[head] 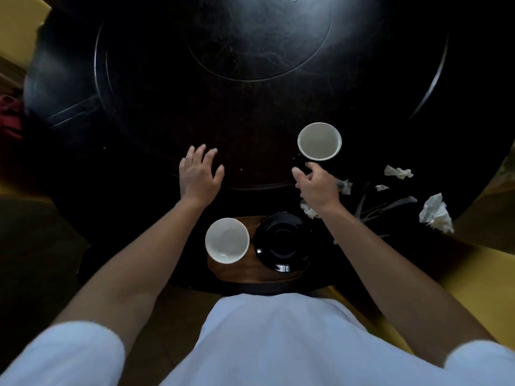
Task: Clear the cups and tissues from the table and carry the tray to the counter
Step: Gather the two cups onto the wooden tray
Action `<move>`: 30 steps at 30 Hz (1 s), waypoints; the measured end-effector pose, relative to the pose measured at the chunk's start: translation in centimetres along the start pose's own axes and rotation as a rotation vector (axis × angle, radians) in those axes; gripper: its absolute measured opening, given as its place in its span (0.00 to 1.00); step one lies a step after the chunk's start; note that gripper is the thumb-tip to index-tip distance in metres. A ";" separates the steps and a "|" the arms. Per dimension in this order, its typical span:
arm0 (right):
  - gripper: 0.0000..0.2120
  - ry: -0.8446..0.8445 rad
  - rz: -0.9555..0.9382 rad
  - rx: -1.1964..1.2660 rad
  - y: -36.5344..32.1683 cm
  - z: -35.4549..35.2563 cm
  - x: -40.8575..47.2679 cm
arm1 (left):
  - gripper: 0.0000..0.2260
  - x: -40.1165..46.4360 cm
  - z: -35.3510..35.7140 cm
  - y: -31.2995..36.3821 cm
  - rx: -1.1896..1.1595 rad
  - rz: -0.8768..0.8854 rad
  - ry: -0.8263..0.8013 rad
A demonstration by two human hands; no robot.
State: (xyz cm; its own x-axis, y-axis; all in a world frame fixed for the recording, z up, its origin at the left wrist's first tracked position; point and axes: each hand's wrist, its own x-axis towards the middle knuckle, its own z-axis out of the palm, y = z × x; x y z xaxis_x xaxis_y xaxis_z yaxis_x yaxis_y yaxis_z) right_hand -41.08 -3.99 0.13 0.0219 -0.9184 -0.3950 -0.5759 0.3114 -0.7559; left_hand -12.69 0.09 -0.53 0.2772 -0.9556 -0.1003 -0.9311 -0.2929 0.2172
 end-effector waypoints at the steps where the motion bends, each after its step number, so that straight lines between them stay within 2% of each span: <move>1: 0.28 -0.011 0.039 0.053 -0.4 0.4 0.4 | 0.25 1.3 -0.1 0.0 0.026 0.013 -0.012; 7: 0.19 -0.061 0.283 0.514 -1.7 2.6 1.8 | 0.27 7.4 1.7 -0.5 0.111 0.137 -0.093; 11: 0.13 0.008 0.343 0.616 -2.4 3.2 1.5 | 0.31 8.1 3.9 -0.1 0.024 0.193 -0.152; 14: 0.07 0.056 0.358 0.630 -2.6 3.6 1.1 | 0.32 7.2 5.3 0.7 0.029 0.365 -0.136; 16: 0.07 0.087 0.366 0.644 -2.6 4.0 1.0 | 0.34 7.1 5.9 0.8 0.089 0.419 -0.154; 20: 0.09 0.173 0.390 0.666 -3.0 4.9 1.4 | 0.35 7.4 6.3 0.4 0.142 0.407 -0.167; 25: 0.11 0.280 0.379 0.723 -2.9 5.7 1.7 | 0.36 7.8 5.9 0.2 0.116 0.416 -0.185; 30: 0.09 0.376 0.377 0.826 -2.6 3.3 0.5 | 0.36 7.7 5.5 0.3 0.095 0.427 -0.204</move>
State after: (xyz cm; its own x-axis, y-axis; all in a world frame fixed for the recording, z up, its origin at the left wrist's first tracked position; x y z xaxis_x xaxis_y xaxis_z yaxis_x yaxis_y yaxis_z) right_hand -36.87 -4.48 0.10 -0.3905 -0.6971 -0.6013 0.2638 0.5410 -0.7985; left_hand -12.08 -7.19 -6.59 -0.1778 -0.9610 -0.2120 -0.9718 0.1375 0.1917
